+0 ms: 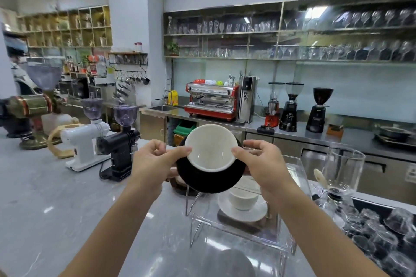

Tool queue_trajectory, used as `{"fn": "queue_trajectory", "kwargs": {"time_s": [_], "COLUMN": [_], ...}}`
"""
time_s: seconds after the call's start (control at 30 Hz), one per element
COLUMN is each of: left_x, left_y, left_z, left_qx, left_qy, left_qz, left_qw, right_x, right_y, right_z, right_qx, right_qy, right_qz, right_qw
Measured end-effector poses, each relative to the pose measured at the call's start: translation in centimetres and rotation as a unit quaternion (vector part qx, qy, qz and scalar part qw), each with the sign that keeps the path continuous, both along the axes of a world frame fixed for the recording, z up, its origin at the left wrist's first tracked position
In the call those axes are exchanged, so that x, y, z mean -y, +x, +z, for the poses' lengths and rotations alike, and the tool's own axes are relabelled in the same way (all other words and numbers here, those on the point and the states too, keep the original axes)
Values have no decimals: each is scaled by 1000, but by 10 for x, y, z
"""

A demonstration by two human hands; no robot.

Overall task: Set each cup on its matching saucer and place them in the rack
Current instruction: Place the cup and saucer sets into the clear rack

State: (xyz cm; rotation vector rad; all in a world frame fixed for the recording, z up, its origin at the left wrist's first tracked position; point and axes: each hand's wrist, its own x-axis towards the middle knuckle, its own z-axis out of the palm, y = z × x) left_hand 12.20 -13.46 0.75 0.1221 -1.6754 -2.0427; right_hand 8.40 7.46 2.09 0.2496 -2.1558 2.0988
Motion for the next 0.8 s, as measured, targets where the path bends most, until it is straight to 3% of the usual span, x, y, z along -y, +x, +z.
{"fn": "queue_trajectory", "kwargs": {"time_s": [0.47,0.8], "left_x": [-7,-1], "left_y": [-69,-124], "left_z": [44,51], "left_qx": [35,145], "left_qy": [-36,-139], "left_qz": [-12,-38], "left_qw": [999,979], "right_x": [-14,-9], "right_y": [-70,-118], "right_z": [38,34], "right_qx": [39,137], "right_qy": [0,10], "right_qz": [1,3], "right_qw": [999,991]}}
